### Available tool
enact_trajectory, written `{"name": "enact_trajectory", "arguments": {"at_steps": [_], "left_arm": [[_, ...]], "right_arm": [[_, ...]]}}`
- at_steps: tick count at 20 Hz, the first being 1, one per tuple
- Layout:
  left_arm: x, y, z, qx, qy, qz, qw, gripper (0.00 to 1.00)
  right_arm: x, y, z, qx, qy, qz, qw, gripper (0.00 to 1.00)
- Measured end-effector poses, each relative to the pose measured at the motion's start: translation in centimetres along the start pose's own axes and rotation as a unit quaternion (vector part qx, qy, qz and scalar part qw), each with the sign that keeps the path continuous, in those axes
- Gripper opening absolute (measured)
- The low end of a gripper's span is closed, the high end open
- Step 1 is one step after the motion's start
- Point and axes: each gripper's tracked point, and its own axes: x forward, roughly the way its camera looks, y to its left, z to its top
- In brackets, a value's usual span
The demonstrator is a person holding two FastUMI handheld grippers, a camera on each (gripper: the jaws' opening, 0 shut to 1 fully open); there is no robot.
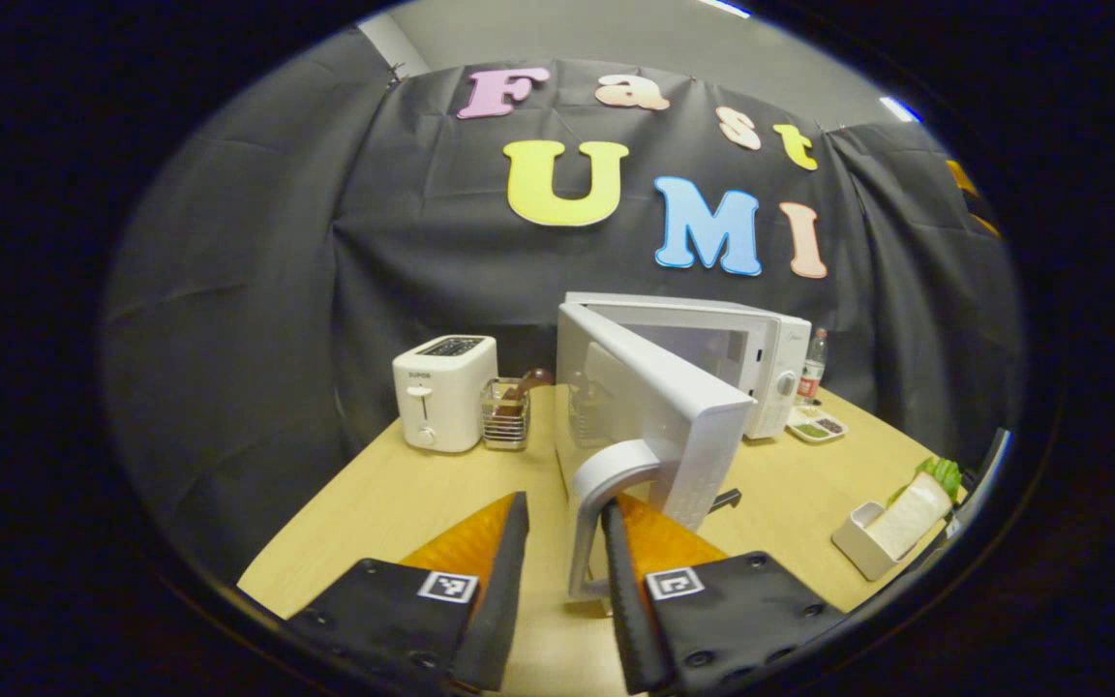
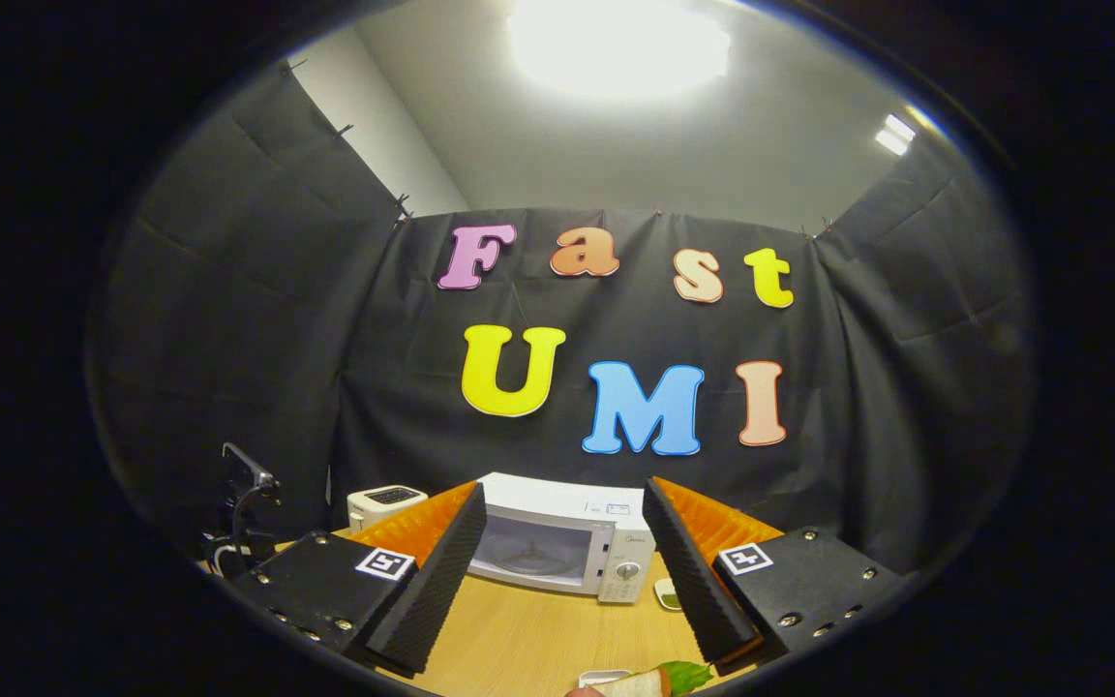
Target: Open the microwave oven with the left hand, put the food in, and close the microwave oven.
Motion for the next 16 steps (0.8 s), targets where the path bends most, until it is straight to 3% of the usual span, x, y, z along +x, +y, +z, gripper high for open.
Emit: {"name": "enact_trajectory", "arguments": {"at_steps": [3, 10, 16], "left_arm": [[-3.1, 0.5, 2.5, 0.003, -0.038, 0.023, 0.999, 0.99], [-9.9, -2.3, 14.7, 0.0, -0.166, 0.055, 0.985, 0.96], [-14.1, -6.8, 22.3, 0.021, -0.246, 0.043, 0.968, 0.97]], "right_arm": [[0.0, -2.5, -1.1, 0.005, 0.019, -0.002, 1.0, 0.98], [1.8, -7.9, -7.0, 0.037, 0.119, 0.009, 0.992, 0.98], [2.3, -10.8, -15.2, 0.039, 0.237, 0.037, 0.97, 0.99]]}}
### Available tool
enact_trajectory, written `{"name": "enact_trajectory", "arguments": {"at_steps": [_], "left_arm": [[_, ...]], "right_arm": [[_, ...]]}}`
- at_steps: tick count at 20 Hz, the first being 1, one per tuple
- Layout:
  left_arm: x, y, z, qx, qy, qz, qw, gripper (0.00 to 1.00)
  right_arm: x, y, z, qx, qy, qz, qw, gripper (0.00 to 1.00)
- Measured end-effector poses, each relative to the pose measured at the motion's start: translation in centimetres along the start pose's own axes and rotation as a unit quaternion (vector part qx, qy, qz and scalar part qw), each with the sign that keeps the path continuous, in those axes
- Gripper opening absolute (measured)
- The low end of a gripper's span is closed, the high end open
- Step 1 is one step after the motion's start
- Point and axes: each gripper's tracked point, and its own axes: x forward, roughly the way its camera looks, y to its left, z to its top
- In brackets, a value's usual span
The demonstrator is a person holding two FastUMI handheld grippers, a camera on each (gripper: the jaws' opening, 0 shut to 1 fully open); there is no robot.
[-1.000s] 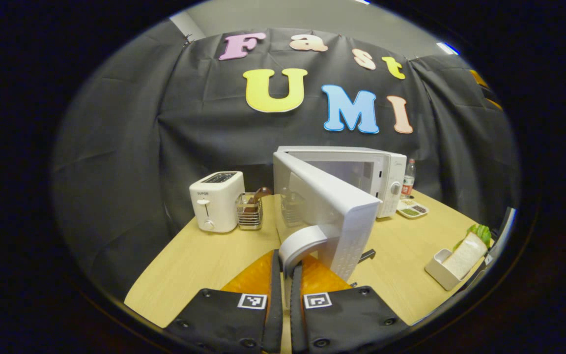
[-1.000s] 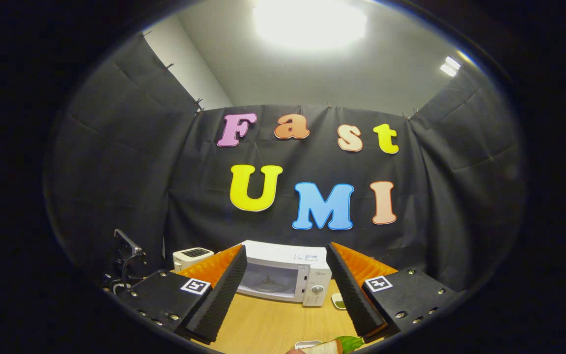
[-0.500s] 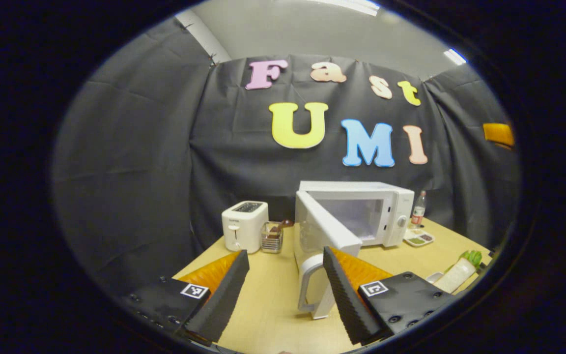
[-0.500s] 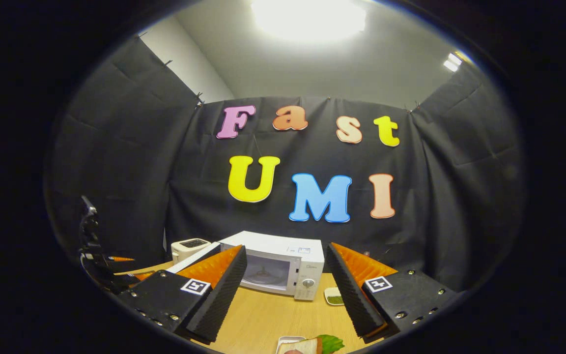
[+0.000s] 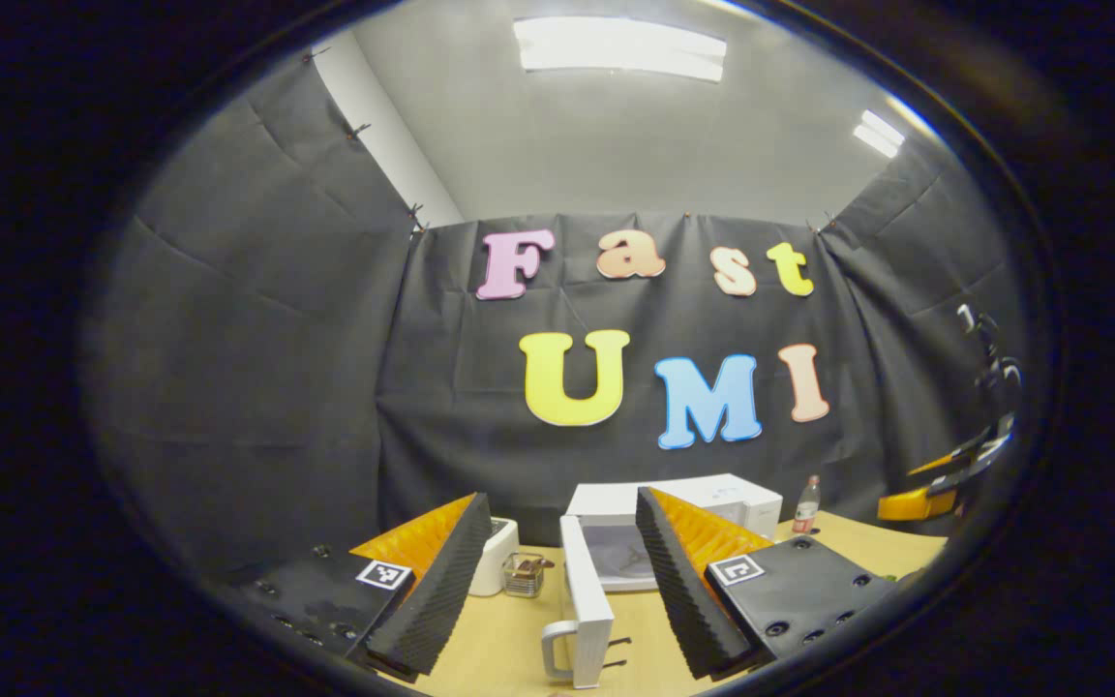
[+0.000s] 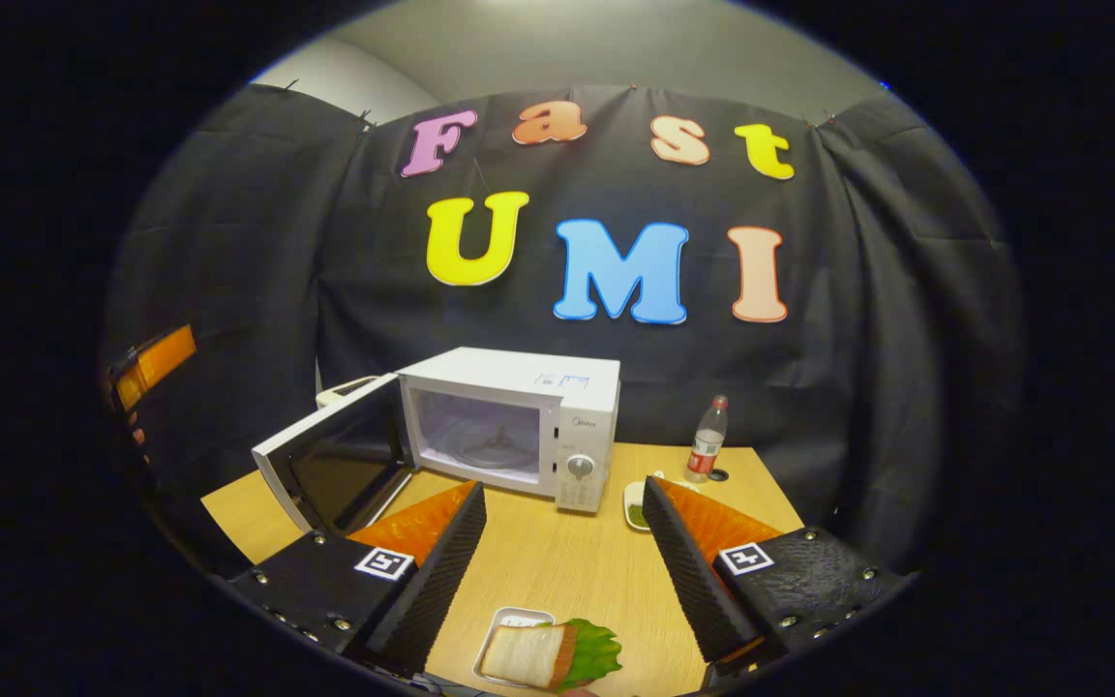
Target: Open the microwave oven with the left hand, put the food in, and close the microwave oven.
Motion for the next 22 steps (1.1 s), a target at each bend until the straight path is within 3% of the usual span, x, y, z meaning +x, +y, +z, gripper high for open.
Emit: {"name": "enact_trajectory", "arguments": {"at_steps": [4, 11, 15, 18, 20, 21, 22], "left_arm": [[0.0, -1.9, 3.5, -0.003, -0.025, -0.01, 1.0, 0.97], [-0.8, -3.9, 5.3, 0.014, -0.041, -0.003, 0.999, 0.97], [-0.8, -4.8, 4.8, 0.026, -0.033, 0.009, 0.999, 0.97], [-0.8, -5.2, 3.9, 0.027, -0.023, 0.022, 0.999, 0.98], [-1.0, -5.3, 3.8, 0.024, -0.021, 0.033, 0.999, 0.94], [-1.1, -5.3, 3.7, 0.022, -0.021, 0.038, 0.999, 0.97], [-1.2, -5.7, 3.5, 0.02, -0.02, 0.042, 0.999, 0.97]], "right_arm": [[1.6, -1.5, -6.1, 0.011, 0.097, 0.018, 0.995, 0.99], [1.5, -1.6, -14.9, 0.094, 0.232, 0.07, 0.966, 0.99], [0.9, -1.7, -18.6, 0.158, 0.297, 0.094, 0.937, 0.99], [0.5, -0.7, -20.3, 0.222, 0.334, 0.123, 0.908, 0.99], [0.3, 0.0, -21.2, 0.257, 0.35, 0.137, 0.89, 0.96], [-0.1, 0.3, -21.5, 0.269, 0.362, 0.145, 0.881, 0.9], [-0.3, 0.9, -21.6, 0.281, 0.367, 0.157, 0.873, 0.9]]}}
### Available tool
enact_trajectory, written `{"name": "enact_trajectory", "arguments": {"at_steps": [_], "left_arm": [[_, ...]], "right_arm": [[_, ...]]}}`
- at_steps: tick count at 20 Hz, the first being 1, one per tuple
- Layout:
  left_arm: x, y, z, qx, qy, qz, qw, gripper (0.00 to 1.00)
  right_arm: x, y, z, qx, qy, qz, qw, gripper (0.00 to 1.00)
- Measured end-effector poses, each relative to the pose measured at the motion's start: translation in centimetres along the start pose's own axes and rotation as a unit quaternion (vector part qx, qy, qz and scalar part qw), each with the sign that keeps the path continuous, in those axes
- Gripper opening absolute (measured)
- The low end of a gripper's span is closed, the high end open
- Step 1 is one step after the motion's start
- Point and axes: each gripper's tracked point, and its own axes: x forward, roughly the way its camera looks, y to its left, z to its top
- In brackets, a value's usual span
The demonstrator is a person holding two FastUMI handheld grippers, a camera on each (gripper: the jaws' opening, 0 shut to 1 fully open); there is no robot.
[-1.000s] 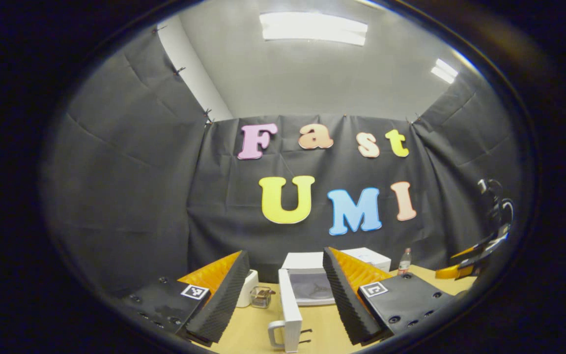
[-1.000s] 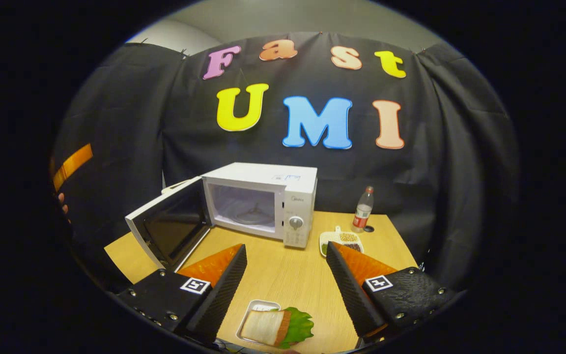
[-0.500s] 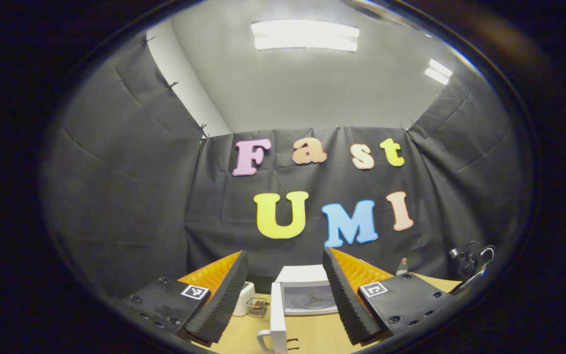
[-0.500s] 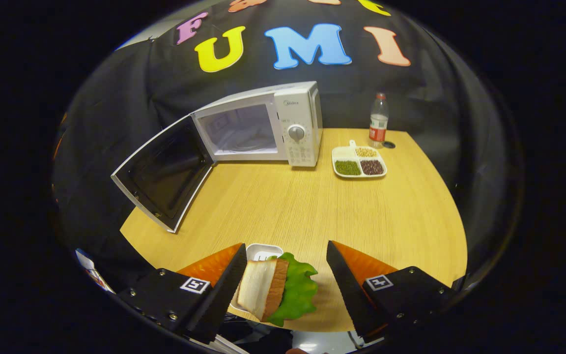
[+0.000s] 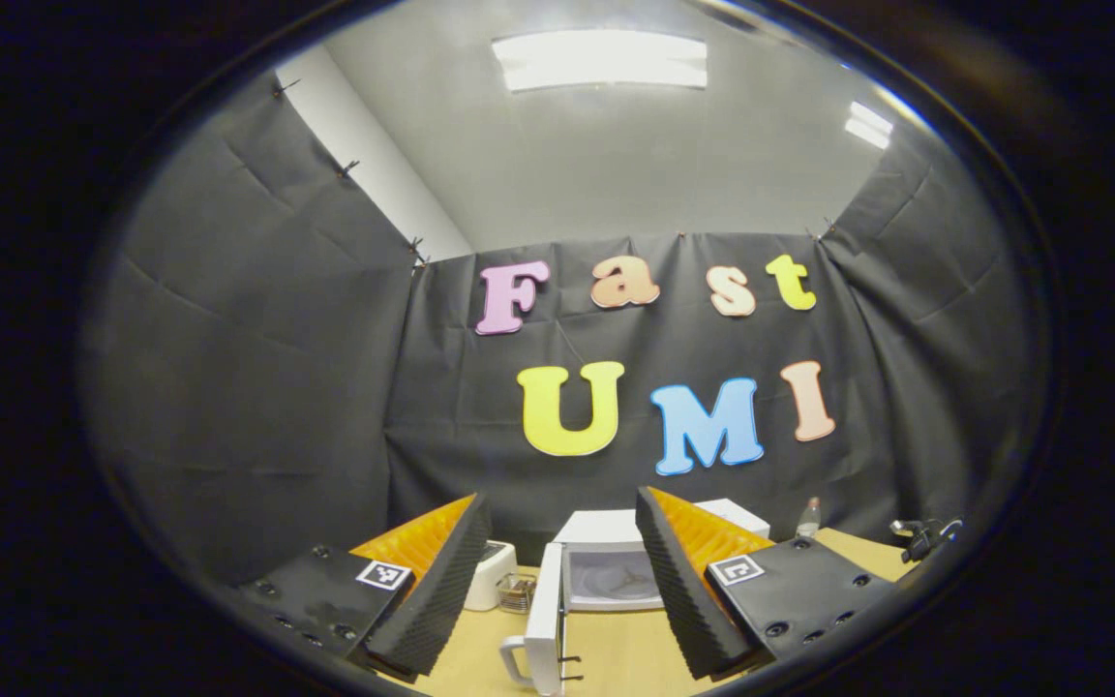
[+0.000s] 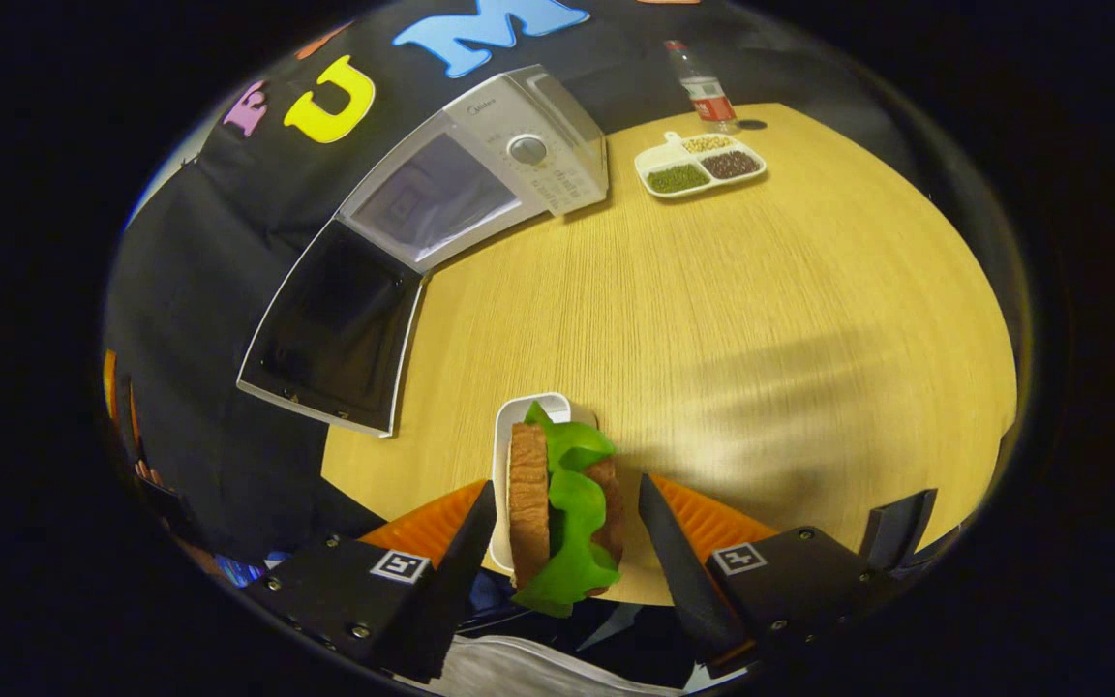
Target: Open the microwave oven with the left hand, put the food in, and close the microwave oven.
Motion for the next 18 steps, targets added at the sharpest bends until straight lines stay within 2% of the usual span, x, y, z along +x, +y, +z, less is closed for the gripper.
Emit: {"name": "enact_trajectory", "arguments": {"at_steps": [1, 2, 3, 4, 5, 6, 7, 8, 9, 15, 18], "left_arm": [[-0.2, -0.1, -0.1, -0.002, 0.001, 0.004, 1.0, 0.97], [-0.3, 0.0, -0.2, -0.004, 0.002, 0.008, 1.0, 0.95], [-0.4, -0.1, -0.5, -0.005, 0.005, 0.01, 1.0, 0.97], [-0.5, 0.0, -0.5, -0.004, 0.008, 0.01, 1.0, 0.97], [-0.4, 0.2, -0.6, -0.001, 0.009, 0.012, 1.0, 0.97], [-0.3, 0.5, -0.6, 0.002, 0.009, 0.013, 1.0, 0.97], [-0.2, 0.9, -0.5, 0.004, 0.008, 0.015, 1.0, 0.97], [0.2, 1.2, -0.3, 0.004, 0.006, 0.016, 1.0, 0.97], [0.5, 1.4, -0.4, 0.002, 0.004, 0.015, 1.0, 0.97], [4.7, 3.3, -1.7, -0.021, -0.004, 0.0, 1.0, 0.98], [7.1, 4.9, -2.8, -0.029, 0.0, -0.012, 1.0, 0.97]], "right_arm": [[0.2, -0.2, -0.2, 0.008, 0.01, 0.005, 1.0, 0.84], [0.2, 0.0, 0.0, 0.02, 0.01, 0.014, 1.0, 0.68], [0.3, 0.5, -0.1, 0.031, 0.013, 0.028, 0.999, 0.58], [0.4, 0.6, 0.1, 0.04, 0.013, 0.032, 0.999, 0.55], [0.4, 0.6, 0.1, 0.038, 0.018, 0.036, 0.998, 0.41], [0.4, 0.5, 0.4, 0.04, 0.012, 0.034, 0.999, 0.41], [0.1, 0.6, 0.7, 0.039, 0.008, 0.034, 0.999, 0.29], [-0.3, 0.8, 1.1, 0.042, 0.003, 0.034, 0.999, 0.35], [-0.5, 1.3, 1.6, 0.043, -0.004, 0.037, 0.998, 0.29], [-0.9, 6.0, 6.5, 0.036, -0.059, 0.047, 0.997, 0.29], [0.3, 7.8, 8.7, 0.013, -0.09, 0.025, 0.996, 0.29]]}}
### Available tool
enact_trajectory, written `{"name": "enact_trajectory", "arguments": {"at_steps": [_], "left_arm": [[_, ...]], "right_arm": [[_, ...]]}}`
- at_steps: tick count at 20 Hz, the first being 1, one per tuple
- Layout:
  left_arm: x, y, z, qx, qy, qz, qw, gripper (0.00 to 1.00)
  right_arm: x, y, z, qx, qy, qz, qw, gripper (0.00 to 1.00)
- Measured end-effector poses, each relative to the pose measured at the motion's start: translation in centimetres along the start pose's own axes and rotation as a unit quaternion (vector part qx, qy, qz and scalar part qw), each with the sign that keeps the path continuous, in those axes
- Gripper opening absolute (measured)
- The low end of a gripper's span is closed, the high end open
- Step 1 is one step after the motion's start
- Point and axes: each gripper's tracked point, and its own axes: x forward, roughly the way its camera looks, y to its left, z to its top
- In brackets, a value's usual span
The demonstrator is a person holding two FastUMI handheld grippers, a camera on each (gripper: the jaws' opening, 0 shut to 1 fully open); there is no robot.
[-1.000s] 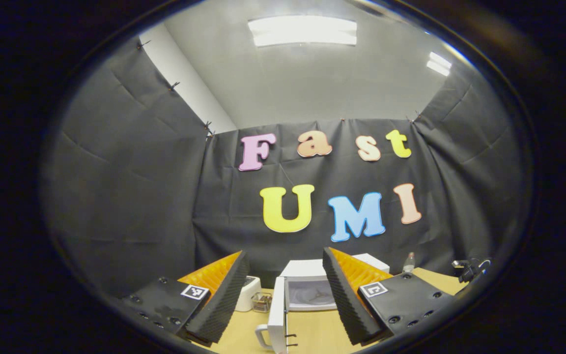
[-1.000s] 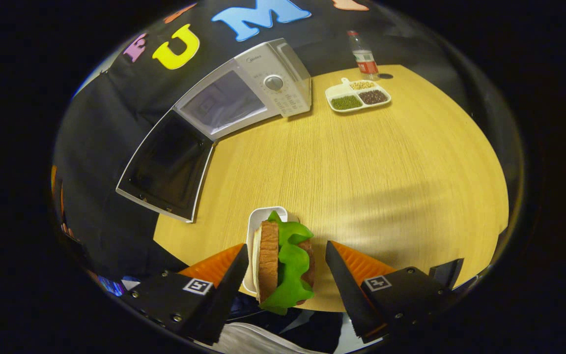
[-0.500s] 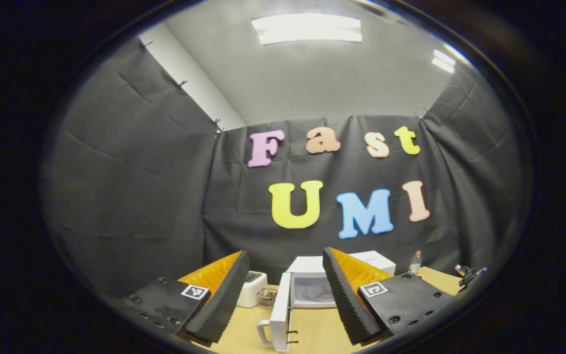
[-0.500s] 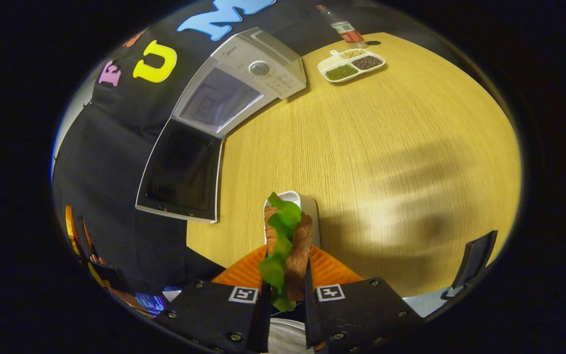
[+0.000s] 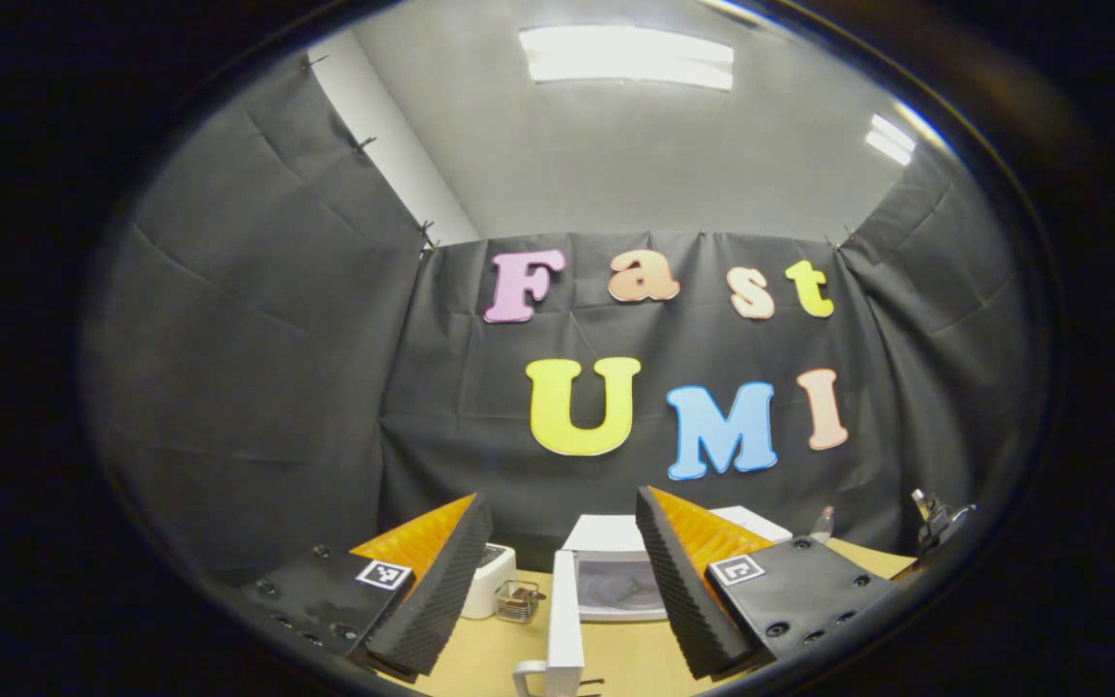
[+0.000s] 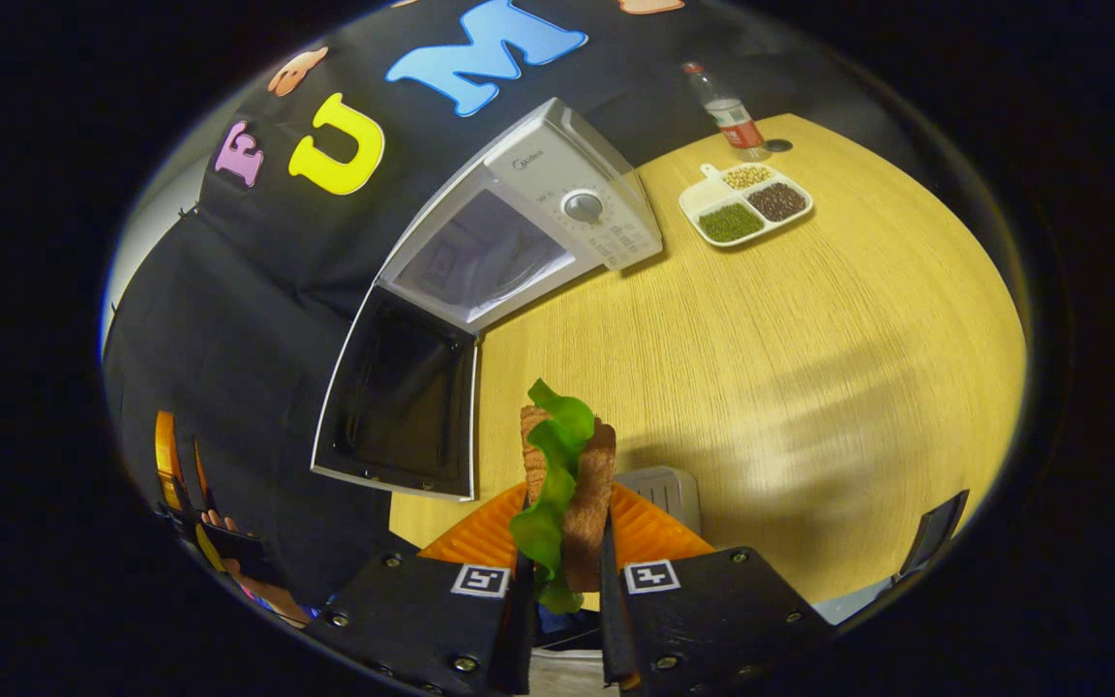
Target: Open the microwave oven with the left hand, put the food in, and close the microwave oven.
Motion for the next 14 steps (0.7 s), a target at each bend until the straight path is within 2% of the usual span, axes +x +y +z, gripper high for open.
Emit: {"name": "enact_trajectory", "arguments": {"at_steps": [8, 12, 14], "left_arm": [[4.5, 5.9, -1.7, 0.0, 0.008, -0.004, 1.0, 0.97], [5.5, 8.4, -2.9, 0.004, 0.018, -0.004, 1.0, 0.98], [6.0, 10.1, -3.5, 0.006, 0.024, 0.008, 1.0, 0.97]], "right_arm": [[6.7, 5.6, 2.8, 0.0, -0.054, -0.006, 0.998, 0.29], [10.0, 7.9, 5.0, 0.008, -0.102, -0.012, 0.995, 0.29], [11.9, 9.1, 6.4, 0.016, -0.127, -0.013, 0.992, 0.29]]}}
